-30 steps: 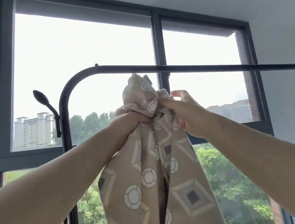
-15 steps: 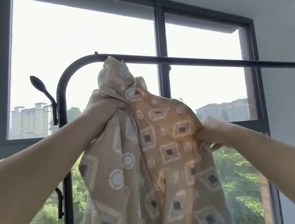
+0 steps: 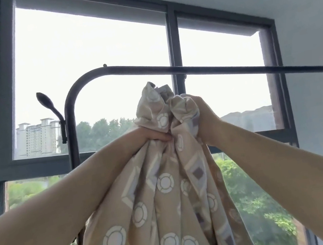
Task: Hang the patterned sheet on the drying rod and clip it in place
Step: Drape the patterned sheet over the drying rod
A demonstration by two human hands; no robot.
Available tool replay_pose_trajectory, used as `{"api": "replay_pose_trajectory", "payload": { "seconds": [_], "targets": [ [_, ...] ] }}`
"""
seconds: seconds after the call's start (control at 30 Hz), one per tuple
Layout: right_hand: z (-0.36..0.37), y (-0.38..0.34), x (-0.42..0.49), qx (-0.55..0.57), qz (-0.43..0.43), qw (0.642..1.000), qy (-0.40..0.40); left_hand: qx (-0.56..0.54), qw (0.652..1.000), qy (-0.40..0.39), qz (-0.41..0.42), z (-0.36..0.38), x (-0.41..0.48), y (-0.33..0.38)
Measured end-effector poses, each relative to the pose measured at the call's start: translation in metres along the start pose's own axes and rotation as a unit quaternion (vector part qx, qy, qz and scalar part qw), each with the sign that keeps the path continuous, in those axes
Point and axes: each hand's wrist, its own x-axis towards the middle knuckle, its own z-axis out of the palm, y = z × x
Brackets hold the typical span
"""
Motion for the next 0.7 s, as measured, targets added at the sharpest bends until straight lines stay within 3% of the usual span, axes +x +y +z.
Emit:
{"api": "replay_pose_trajectory", "payload": {
  "seconds": [0.07,0.13,0.23,0.3,0.33,0.4,0.43,0.47,0.5,0.53,0.6,0.63,0.7],
  "targets": [
    [-0.006,0.004,-0.006,-0.025,0.019,0.999,-0.004,0.006,0.999,0.038,0.013,-0.004,0.003,0.0],
    [-0.016,0.012,-0.018,-0.203,0.045,0.977,-0.043,-0.013,0.997,0.074,0.014,-0.011,0.005,0.0],
    [-0.025,0.031,-0.041,-0.391,0.167,0.887,-0.181,-0.034,0.994,0.1,0.032,-0.024,0.002,0.007],
    [-0.031,0.039,-0.048,-0.499,0.22,0.812,-0.207,-0.008,0.991,0.119,0.064,-0.032,-0.002,0.013],
    [-0.035,0.038,-0.047,-0.508,0.226,0.81,-0.188,0.013,0.989,0.132,0.068,-0.036,-0.005,0.017],
    [-0.046,0.026,-0.039,-0.428,0.189,0.88,-0.084,0.058,0.977,0.186,0.086,-0.048,-0.008,0.023],
    [-0.053,0.016,-0.033,-0.365,0.129,0.922,0.01,0.066,0.963,0.232,0.123,-0.055,-0.009,0.025],
    [-0.057,0.005,-0.028,-0.324,0.033,0.939,0.11,0.06,0.948,0.268,0.161,-0.063,-0.011,0.028],
    [-0.058,-0.007,-0.022,-0.338,-0.064,0.921,0.185,0.04,0.94,0.279,0.192,-0.071,-0.01,0.029],
    [-0.058,-0.016,-0.019,-0.384,-0.118,0.896,0.189,0.022,0.937,0.282,0.206,-0.074,-0.011,0.03],
    [-0.048,-0.018,-0.018,-0.471,-0.115,0.872,0.068,0.045,0.95,0.249,0.181,-0.067,-0.014,0.026],
    [-0.047,-0.014,-0.016,-0.467,-0.086,0.879,0.032,0.064,0.957,0.227,0.167,-0.061,-0.014,0.023],
    [-0.049,-0.017,-0.011,-0.318,-0.049,0.944,0.075,0.058,0.957,0.224,0.173,-0.056,-0.012,0.019]
  ]
}}
